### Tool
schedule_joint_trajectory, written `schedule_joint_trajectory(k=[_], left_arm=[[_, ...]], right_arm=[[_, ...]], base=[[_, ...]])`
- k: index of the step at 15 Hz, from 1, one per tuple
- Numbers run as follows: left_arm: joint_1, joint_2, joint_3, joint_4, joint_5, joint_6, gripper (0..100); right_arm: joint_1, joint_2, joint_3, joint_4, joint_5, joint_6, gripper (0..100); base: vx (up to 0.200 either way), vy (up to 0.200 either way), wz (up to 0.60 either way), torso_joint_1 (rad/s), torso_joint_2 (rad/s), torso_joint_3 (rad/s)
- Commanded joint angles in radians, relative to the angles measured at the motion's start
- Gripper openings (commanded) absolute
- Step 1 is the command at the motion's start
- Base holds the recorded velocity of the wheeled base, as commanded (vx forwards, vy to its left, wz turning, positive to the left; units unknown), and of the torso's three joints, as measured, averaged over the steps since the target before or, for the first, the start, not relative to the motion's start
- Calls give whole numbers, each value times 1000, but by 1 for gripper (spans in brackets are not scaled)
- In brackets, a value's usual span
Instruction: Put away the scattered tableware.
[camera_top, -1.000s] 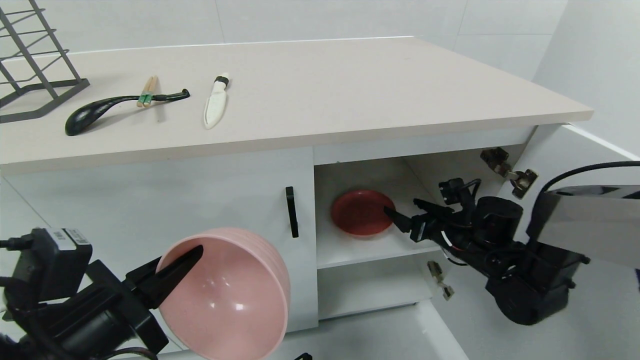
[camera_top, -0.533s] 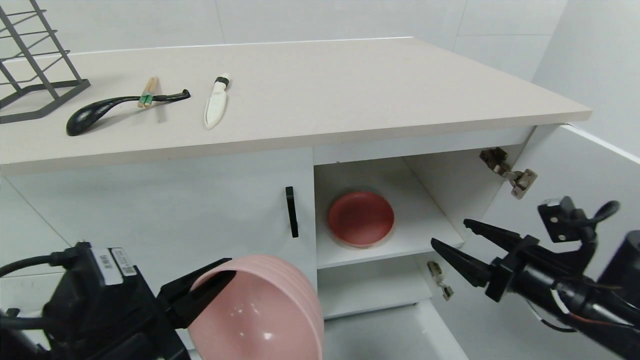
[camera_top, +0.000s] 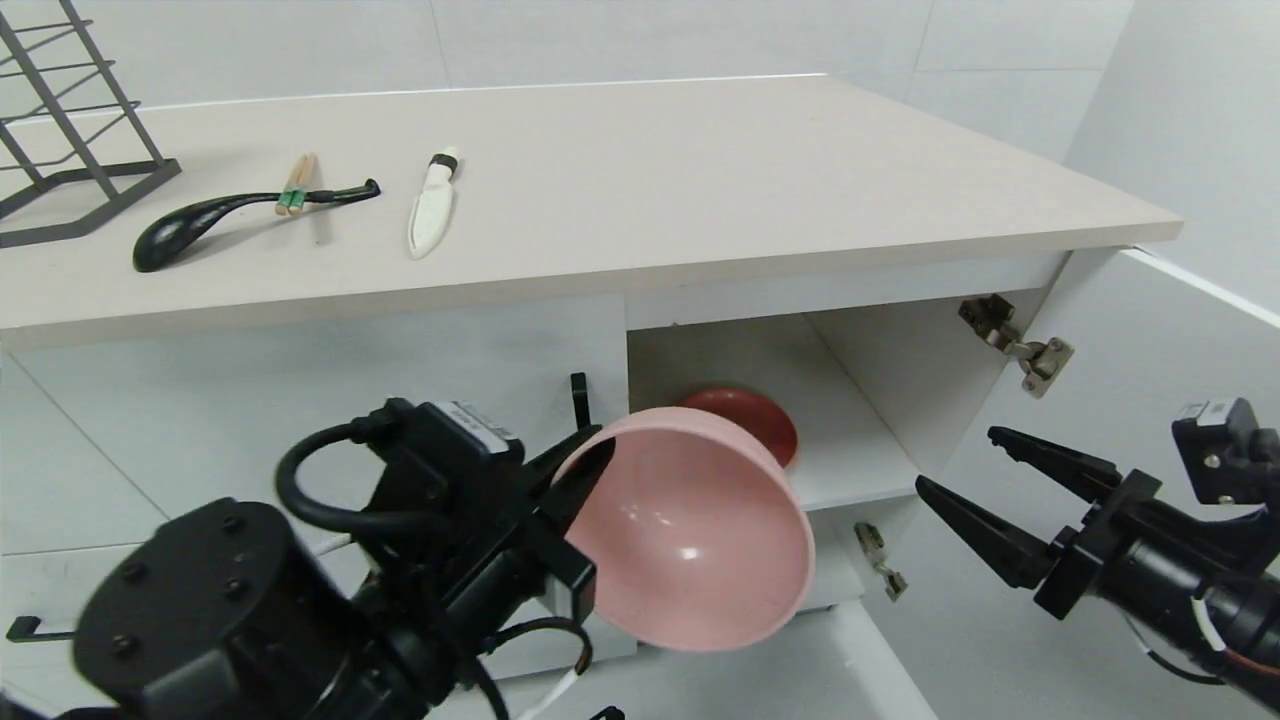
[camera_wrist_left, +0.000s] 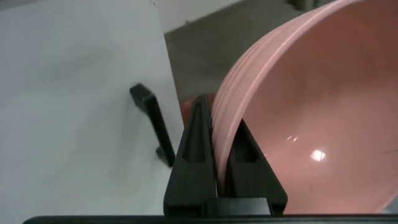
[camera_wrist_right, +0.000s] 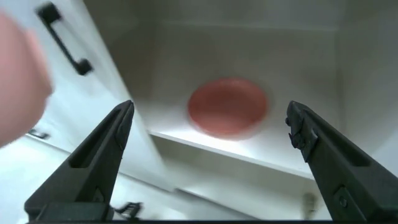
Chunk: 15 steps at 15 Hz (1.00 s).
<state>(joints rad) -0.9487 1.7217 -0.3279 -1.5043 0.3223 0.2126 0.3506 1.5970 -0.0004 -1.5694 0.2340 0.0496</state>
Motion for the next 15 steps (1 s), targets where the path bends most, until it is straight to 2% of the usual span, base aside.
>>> schedule_joint_trajectory(k=[1, 2, 4, 5, 6, 8, 11, 13, 15], left_arm=[[-90, 214, -148, -67, 164, 13, 0], [-113, 245, -181, -67, 207, 39, 0], [-127, 300, -238, -67, 256, 102, 0], [-127, 351, -304, -67, 311, 140, 0], [-124, 391, -364, -67, 343, 151, 0], [-113, 455, -439, -67, 411, 151, 0], [-102, 496, -499, -67, 460, 139, 0], [-110, 512, -568, -67, 532, 131, 0], [-119, 516, -616, -67, 534, 97, 0]], right_arm=[[-10, 11, 0, -1, 1, -25, 100], [-15, 9, 0, -1, 1, -40, 100], [-33, -2, -7, -1, 1, -65, 100], [-38, -17, -10, -1, 1, -68, 100], [-38, -25, -12, -1, 1, -68, 100], [-38, -57, -33, -1, 1, -65, 100], [-29, -77, -33, -1, 1, -54, 100], [-29, -77, -36, -1, 1, -50, 100], [-21, -57, -36, -1, 1, 6, 100]], base=[[0, 0, 0, 0, 0, 0], [0, 0, 0, 0, 0, 0], [0, 0, 0, 0, 0, 0], [0, 0, 0, 0, 0, 0], [0, 0, 0, 0, 0, 0], [0, 0, 0, 0, 0, 0], [0, 0, 0, 0, 0, 0], [0, 0, 0, 0, 0, 0], [0, 0, 0, 0, 0, 0]])
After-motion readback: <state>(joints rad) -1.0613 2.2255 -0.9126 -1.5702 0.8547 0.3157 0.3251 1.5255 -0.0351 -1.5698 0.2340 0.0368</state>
